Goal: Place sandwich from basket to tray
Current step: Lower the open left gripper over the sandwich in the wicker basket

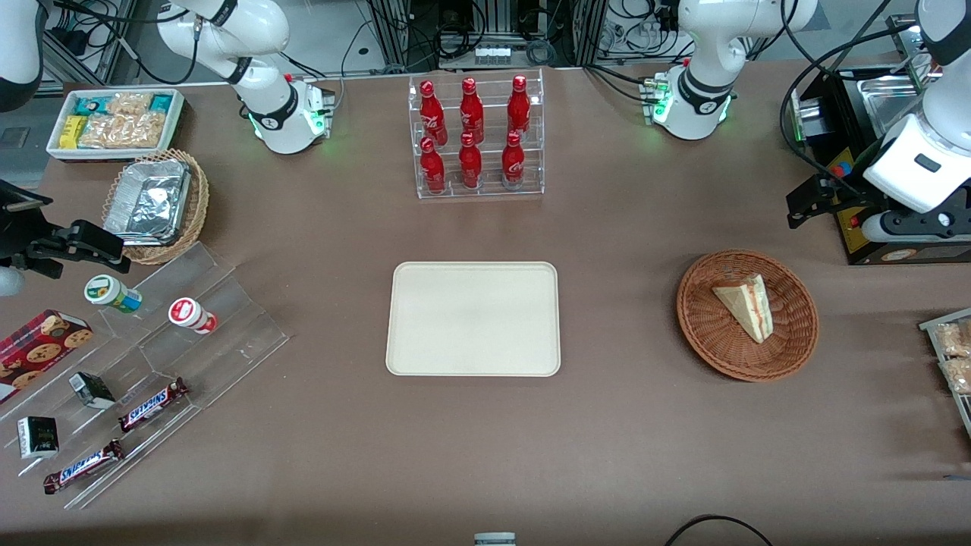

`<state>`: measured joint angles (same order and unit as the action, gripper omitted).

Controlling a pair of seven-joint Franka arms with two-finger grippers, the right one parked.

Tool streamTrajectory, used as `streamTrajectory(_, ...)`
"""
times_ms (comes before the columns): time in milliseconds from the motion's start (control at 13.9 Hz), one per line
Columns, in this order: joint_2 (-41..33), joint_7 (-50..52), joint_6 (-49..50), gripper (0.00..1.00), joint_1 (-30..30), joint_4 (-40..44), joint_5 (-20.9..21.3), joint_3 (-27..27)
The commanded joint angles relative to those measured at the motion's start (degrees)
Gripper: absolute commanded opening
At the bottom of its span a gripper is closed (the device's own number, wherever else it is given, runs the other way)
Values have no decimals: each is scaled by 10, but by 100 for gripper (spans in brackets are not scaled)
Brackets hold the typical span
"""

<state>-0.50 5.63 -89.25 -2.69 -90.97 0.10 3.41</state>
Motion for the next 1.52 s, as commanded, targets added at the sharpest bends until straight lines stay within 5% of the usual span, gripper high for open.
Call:
streamTrajectory(0,1,10,-6,100,-2,2,3,-1)
streamTrajectory(505,23,16,-36,100,42,-38,3,-5)
streamTrajectory(1082,30,181,-231,100,58,-234,4,-4)
streamTrajectory(1443,107,242,-280,100,56,-260,25,-4)
